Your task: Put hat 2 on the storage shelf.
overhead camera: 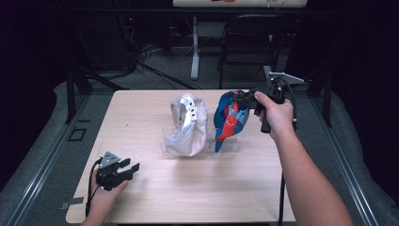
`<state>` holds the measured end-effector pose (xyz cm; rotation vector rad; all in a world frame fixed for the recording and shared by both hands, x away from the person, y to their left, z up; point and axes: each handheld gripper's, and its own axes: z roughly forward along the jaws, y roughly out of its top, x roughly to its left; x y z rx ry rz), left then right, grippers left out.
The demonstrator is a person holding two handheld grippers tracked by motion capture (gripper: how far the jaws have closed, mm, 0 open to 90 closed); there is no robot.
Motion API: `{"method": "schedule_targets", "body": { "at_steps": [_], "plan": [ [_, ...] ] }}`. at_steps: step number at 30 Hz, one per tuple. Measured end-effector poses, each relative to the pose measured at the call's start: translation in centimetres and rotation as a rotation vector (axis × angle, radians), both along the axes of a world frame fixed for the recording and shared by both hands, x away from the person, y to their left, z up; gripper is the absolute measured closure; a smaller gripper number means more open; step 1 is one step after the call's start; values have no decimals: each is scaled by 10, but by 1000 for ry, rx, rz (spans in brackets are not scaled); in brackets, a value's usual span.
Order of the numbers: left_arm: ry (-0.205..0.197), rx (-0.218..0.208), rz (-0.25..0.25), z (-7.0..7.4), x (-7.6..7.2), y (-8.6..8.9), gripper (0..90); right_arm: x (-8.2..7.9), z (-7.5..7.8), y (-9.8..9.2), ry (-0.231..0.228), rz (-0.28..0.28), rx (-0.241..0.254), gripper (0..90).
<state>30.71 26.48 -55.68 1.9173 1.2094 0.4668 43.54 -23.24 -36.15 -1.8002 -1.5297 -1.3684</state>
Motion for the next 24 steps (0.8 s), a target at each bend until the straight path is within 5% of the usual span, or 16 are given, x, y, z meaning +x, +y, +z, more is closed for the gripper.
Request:
{"method": "schedule_targets", "body": {
  "at_steps": [12,24],
  "plan": [
    [6,4,-3,0,0,0,523,-8,-9,-14,13,-33,-78,771],
    [2,2,0,-1,0,-1,523,-13,-22,-28,27,-65,-90,771]
  ]
}}
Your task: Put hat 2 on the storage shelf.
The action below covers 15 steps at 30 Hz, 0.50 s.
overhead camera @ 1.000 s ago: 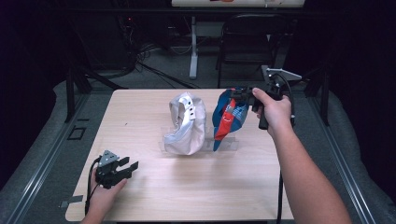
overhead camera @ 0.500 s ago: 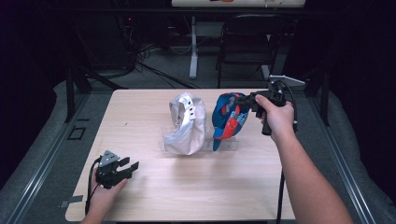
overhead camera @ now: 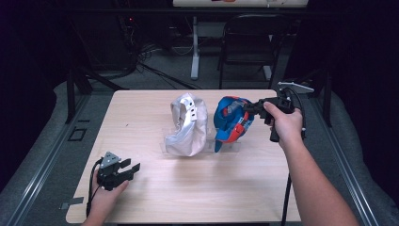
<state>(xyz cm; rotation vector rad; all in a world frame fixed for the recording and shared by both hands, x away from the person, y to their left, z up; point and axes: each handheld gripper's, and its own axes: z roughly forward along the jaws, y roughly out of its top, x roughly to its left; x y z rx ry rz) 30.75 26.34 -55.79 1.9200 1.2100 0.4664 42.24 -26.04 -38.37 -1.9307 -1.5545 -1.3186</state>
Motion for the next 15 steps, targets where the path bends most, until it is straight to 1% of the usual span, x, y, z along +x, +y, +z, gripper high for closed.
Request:
{"method": "schedule_targets", "body": {
  "at_steps": [2,4,8,12,15],
  "plan": [
    [7,4,-4,1,0,1,522,0,-1,-1,1,0,-10,769],
    [6,6,-6,1,0,1,522,-1,-2,-2,-1,-2,-4,769],
    [5,4,-3,1,0,1,520,-2,-3,-3,0,-1,-12,768],
    [4,2,-1,1,0,1,520,-3,-4,-5,-1,-16,-18,769],
    [5,3,-1,1,0,1,520,-3,-5,-6,-3,-17,-34,769]
  ]
}}
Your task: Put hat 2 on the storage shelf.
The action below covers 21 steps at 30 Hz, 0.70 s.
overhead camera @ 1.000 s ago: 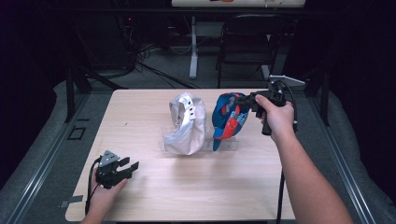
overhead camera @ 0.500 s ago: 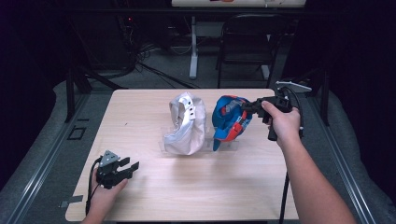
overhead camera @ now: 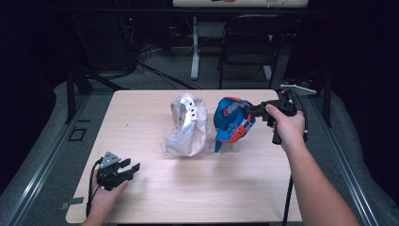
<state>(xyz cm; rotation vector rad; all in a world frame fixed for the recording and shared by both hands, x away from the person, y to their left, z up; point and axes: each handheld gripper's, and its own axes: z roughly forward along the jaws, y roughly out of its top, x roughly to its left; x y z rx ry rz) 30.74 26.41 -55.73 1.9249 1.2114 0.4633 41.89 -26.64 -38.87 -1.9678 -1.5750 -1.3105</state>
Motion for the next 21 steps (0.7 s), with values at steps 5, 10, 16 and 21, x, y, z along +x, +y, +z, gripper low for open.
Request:
{"method": "schedule_targets", "body": {
  "at_steps": [5,10,16,21],
  "plan": [
    [-2,-1,1,0,0,0,519,-1,-3,-4,5,0,-3,764],
    [-2,2,-1,0,0,0,518,-2,-8,-7,11,-8,-12,761],
    [-2,2,-1,0,0,0,517,-3,-10,-9,10,-16,-37,735],
    [-6,-2,3,0,0,0,518,-4,-11,-11,2,-12,-47,675]
  ]
}}
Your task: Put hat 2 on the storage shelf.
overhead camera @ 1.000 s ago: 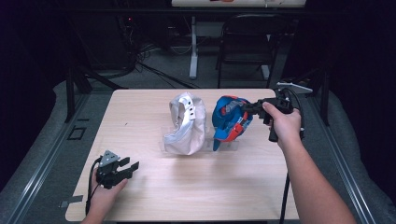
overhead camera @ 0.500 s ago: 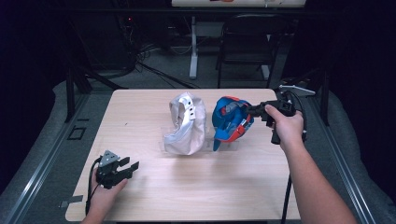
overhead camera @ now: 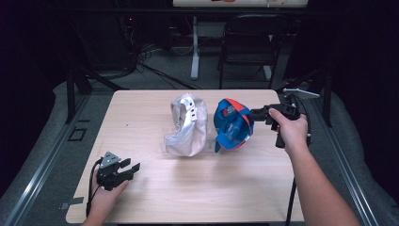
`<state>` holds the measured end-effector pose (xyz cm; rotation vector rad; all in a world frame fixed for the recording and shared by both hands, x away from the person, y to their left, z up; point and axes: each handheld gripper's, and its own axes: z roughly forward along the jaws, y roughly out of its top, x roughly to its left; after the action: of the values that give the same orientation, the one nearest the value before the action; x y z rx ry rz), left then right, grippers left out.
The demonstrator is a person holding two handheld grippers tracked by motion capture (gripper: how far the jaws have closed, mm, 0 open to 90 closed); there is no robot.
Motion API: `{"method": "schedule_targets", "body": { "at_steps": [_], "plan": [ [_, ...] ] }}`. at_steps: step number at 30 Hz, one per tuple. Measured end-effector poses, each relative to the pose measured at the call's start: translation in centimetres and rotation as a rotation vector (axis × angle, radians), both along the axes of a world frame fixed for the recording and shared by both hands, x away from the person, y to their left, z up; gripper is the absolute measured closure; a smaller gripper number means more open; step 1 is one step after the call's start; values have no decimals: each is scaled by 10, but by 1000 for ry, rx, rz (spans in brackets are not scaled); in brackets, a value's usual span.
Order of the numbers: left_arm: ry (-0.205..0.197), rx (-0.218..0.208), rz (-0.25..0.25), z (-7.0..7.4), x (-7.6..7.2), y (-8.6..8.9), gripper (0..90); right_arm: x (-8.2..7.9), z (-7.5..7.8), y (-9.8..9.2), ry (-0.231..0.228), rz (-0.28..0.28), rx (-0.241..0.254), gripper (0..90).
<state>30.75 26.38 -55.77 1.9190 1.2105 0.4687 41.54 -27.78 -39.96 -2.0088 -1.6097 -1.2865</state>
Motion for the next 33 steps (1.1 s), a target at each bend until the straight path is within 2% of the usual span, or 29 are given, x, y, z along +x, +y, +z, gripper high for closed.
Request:
{"method": "schedule_targets", "body": {
  "at_steps": [10,15,19,33],
  "plan": [
    [5,1,0,0,0,0,516,-3,-5,-2,-19,-11,-24,600],
    [5,-1,1,0,0,1,516,-9,-7,-3,-45,13,-60,572],
    [-2,-1,2,0,0,0,516,-17,-8,-1,-73,27,-77,554],
    [1,3,3,0,-1,-1,515,-54,-22,5,-179,115,-189,502]
  ]
}}
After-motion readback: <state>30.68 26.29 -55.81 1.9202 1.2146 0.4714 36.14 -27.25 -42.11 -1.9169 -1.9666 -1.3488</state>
